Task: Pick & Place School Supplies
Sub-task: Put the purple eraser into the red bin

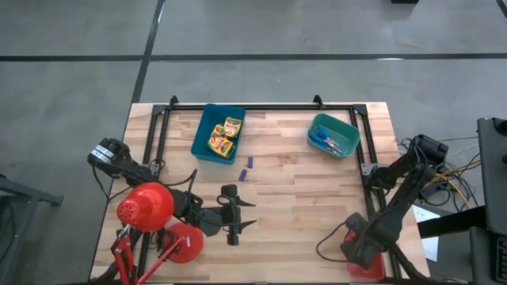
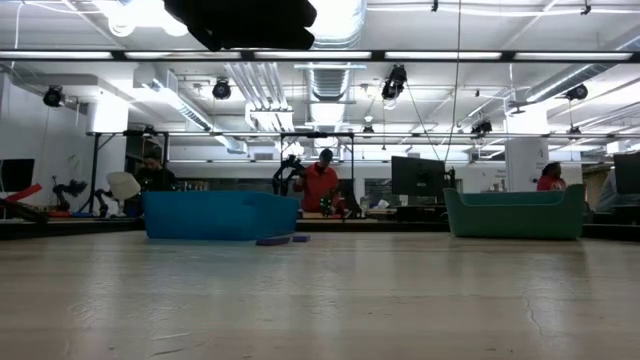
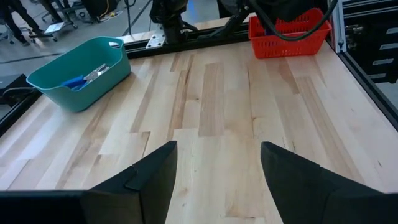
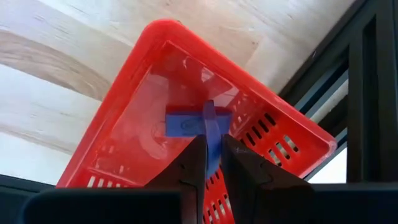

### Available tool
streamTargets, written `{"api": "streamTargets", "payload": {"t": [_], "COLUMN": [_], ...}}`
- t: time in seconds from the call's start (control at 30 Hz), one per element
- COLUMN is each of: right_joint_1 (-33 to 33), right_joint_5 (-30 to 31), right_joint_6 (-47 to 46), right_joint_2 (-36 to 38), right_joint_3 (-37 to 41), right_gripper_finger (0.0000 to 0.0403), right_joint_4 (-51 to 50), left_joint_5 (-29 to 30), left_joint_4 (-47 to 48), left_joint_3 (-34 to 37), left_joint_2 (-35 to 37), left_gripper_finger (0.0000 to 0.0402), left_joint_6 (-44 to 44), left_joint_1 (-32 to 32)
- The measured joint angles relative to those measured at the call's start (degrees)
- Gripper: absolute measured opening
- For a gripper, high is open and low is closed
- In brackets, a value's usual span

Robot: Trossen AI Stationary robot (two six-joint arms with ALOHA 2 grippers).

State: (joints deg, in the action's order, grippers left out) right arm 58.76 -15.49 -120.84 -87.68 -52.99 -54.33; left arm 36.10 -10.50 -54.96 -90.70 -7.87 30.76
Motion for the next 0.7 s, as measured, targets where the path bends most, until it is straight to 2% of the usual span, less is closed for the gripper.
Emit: {"api": "streamTargets", "payload": {"t": [0.7], "right_joint_1": [-0.1], "right_joint_5": [0.0], "right_joint_6": [0.9], "right_joint_2": [0.2], "right_joint_3": [0.0], "right_gripper_finger": [0.0043], "right_joint_4": [0.8], "left_joint_5": [0.0], "left_joint_4": [0.0], "left_joint_3": [0.0], "left_joint_2": [0.0], "left_gripper_finger": [0.0236], "left_joint_6": [0.0], "left_joint_1": [0.0]}}
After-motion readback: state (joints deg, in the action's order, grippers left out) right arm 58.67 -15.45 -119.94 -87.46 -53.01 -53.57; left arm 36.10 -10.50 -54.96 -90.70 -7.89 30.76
